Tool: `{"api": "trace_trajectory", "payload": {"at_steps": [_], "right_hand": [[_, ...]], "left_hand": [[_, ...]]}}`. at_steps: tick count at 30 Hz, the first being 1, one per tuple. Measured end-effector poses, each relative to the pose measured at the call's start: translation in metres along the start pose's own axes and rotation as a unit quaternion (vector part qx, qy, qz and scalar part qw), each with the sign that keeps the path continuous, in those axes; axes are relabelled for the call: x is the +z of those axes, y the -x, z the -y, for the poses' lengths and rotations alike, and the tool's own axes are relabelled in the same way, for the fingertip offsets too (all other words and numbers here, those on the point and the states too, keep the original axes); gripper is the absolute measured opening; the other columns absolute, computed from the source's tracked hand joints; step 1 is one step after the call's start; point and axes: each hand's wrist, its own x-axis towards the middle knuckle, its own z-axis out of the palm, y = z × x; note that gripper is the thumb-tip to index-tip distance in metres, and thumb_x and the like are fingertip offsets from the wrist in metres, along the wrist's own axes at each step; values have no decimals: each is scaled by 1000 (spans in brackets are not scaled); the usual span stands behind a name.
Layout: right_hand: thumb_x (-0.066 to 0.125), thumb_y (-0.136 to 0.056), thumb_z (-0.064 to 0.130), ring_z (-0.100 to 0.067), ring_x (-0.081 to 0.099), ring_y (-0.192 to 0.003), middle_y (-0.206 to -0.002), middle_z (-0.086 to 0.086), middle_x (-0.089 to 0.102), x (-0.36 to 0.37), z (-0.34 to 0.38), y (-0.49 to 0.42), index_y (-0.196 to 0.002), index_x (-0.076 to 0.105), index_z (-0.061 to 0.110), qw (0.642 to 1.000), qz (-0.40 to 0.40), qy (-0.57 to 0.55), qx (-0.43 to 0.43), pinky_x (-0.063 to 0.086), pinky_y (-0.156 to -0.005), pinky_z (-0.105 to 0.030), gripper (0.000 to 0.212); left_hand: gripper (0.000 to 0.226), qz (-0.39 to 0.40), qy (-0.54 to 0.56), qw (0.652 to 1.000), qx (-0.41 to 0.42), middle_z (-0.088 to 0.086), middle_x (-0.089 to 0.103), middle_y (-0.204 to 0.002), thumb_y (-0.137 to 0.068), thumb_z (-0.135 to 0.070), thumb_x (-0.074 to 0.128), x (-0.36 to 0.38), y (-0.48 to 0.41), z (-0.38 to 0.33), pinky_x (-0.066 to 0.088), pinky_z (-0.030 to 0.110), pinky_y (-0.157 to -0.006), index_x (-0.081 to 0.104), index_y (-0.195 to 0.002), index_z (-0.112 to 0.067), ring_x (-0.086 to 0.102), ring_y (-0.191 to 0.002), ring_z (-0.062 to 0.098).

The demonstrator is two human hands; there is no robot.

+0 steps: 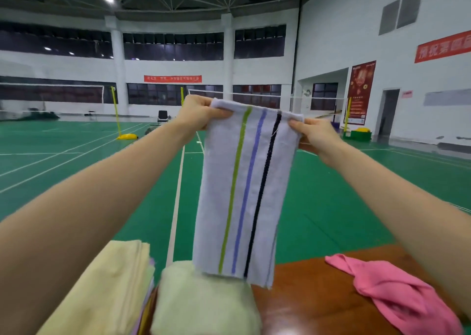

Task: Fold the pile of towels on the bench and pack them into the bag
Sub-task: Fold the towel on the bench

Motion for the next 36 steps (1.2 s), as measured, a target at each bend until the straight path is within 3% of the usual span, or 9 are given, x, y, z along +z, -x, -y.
{"api": "trace_trajectory", "payload": {"at_steps": [5,11,15,19,23,25,29,33,36], "right_hand": [[55,-92,16,-15,59,-79,-88,0,62,31,-5,-8,-86,59,15,998,29,-61,0,52,-77,-26,7],[61,-87,20,-13,62,-75,-82,4,69,48,-27,21,-88,64,16,990,98,-103,3,52,-72,-24,5],[68,-68,33,-11,66,-73,-80,7,72,44,-54,73,-88,69,17,984,163,-73,1,55,-73,-24,26],[81,-44,53,-11,68,-70,-82,0,74,38,-89,120,-78,76,19,972,227,-51,23,55,-58,-22,49],[85,-24,63,-13,65,-59,-75,-4,72,47,-124,130,-78,75,13,969,224,-44,94,53,-50,-23,74],[85,-36,60,-12,59,-53,-70,-5,67,53,-137,128,-85,73,7,966,222,-37,125,50,-46,-20,74],[60,-87,21,-4,47,-38,-50,4,57,67,-160,119,-81,64,5,945,258,-14,201,40,-37,-14,17],[58,-90,19,-5,43,-39,-50,3,51,92,-187,97,-74,62,8,952,209,25,224,38,-39,-15,20],[56,-91,12,-18,49,-60,-71,-11,55,112,-217,83,-80,62,2,957,165,133,198,42,-57,-26,16]], "left_hand": [[6,-22,9,1000,-12,-1,64,-82,-80,-7,69,-27,-8,11,54,29,-78,67,-85,-9,59,-78,13],[9,8,19,1000,-21,-4,69,-78,-81,-4,66,-58,38,35,57,21,-70,66,-81,-13,64,-76,11],[13,51,7,997,-53,-5,71,-75,-78,-2,66,-66,94,59,57,19,-70,69,-79,-14,66,-70,6],[9,118,-16,986,-117,-5,72,-71,-78,-5,66,-67,140,89,56,19,-65,70,-84,-11,66,-66,6],[15,158,-7,966,-205,4,71,-72,-74,-18,68,-62,151,115,54,19,-58,69,-82,-6,64,-63,13],[23,205,-23,943,-259,5,68,-74,-71,-23,67,-60,147,125,52,18,-56,68,-83,-4,61,-63,14],[21,285,-94,895,-332,4,66,-85,-85,-17,63,-57,132,146,53,16,-60,65,-99,-2,61,-69,11],[24,240,-196,882,-355,11,65,-100,-89,-11,61,-43,109,176,54,29,-75,61,-111,-1,62,-83,20],[19,177,-309,865,-353,19,63,-104,-86,0,53,-24,107,200,55,38,-75,60,-103,3,59,-87,30]]}}
